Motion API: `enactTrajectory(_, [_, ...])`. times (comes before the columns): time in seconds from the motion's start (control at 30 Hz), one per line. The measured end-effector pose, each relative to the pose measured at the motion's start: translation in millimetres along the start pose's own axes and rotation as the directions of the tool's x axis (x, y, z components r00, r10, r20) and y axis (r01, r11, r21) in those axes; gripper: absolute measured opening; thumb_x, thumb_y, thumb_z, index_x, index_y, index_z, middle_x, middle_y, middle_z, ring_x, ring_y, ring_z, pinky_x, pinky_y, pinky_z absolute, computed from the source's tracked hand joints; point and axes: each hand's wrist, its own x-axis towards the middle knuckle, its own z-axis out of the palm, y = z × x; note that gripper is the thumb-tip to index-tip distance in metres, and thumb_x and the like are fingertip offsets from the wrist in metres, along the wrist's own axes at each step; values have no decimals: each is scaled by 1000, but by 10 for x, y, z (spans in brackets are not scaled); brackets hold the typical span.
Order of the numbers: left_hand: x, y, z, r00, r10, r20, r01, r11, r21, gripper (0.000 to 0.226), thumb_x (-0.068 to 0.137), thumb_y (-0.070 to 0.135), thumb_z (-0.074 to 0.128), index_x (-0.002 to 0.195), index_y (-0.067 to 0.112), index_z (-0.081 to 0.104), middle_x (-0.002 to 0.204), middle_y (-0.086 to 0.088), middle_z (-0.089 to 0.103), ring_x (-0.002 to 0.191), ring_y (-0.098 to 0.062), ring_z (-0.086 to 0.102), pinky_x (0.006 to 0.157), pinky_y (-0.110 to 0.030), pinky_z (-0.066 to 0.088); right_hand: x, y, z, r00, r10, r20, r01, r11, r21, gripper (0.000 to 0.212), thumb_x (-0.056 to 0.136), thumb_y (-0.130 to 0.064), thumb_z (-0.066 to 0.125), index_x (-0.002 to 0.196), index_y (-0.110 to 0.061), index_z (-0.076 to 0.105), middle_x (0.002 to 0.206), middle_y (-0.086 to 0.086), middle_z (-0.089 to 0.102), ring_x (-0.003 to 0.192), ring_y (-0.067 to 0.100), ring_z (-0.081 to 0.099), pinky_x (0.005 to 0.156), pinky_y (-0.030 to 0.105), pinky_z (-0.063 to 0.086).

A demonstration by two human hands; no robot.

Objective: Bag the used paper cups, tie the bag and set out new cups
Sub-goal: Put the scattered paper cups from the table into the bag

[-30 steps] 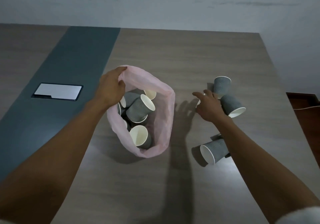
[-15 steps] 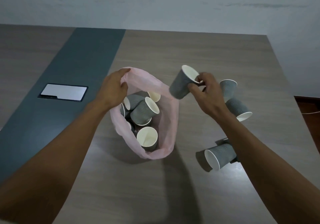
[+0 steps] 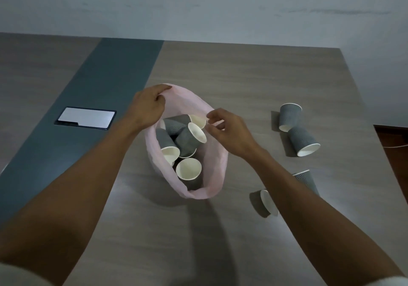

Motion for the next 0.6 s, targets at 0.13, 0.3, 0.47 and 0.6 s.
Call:
enactTrajectory(0.13, [-35, 118, 85, 1000, 11, 26, -11, 1000, -4, 51, 97, 1, 39, 142, 16, 57, 141, -9, 60, 125, -31, 56, 102, -25, 37, -129, 303, -282, 992, 124, -2, -123, 981, -148, 32, 89, -29, 72, 118, -18, 66, 105, -5, 71, 89, 19, 71, 82, 37, 58])
enactTrajectory(0.3, [-137, 190, 60, 999, 0, 44, -2, 1000, 30, 52, 97, 1, 41, 145, 16, 53, 144, -10, 57, 129, -33, 53, 109, -33, 37, -329, 598, -46, 862, 500, 87, -464, 846, -263, 64, 92, -45, 66, 140, -8, 45, 130, 10, 61, 111, 30, 64, 81, 34, 49])
enactTrajectory(0.47, [-223, 136, 23, 999, -25, 27, 25, 1000, 11, 53, 96, -1, 43, 147, 13, 50, 146, -11, 55, 131, -33, 52, 109, -30, 36, -624, 730, 380, 686, 682, 252, -724, 674, 147, 23, 92, -9, 62, 103, 11, 66, 87, 18, 66, 64, 26, 59, 61, 37, 49])
enactTrajectory(0.6, [-330, 51, -124, 998, -66, -14, 66, 998, 10, 58, 93, -6, 45, 148, 13, 49, 147, -13, 54, 131, -35, 51, 109, -36, 38, -562, 377, 164, 788, 607, 102, -594, 706, 386, 15, 91, 2, 57, 91, 13, 69, 85, 21, 64, 73, 26, 61, 69, 44, 56])
